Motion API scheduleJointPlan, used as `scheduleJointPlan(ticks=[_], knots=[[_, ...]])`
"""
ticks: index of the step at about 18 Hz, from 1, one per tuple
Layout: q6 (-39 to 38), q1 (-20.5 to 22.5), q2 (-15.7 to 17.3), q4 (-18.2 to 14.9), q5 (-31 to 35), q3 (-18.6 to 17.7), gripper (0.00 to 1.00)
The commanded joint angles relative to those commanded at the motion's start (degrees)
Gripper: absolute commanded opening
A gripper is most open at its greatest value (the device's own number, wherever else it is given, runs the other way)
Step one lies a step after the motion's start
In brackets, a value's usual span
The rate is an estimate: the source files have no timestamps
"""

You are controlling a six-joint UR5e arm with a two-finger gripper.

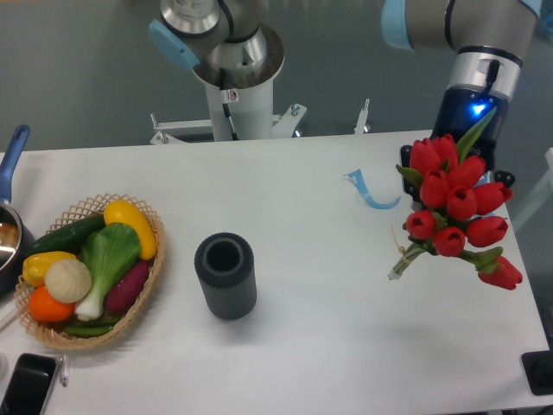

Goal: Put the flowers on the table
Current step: 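Lift the held red tulip bouquet slightly with the gripper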

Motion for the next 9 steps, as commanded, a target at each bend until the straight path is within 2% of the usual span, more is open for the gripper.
scheduleJointPlan(ticks=[9], knots=[[-0.4,-0.1,0.3,0.0,3.3,0.4,0.44]])
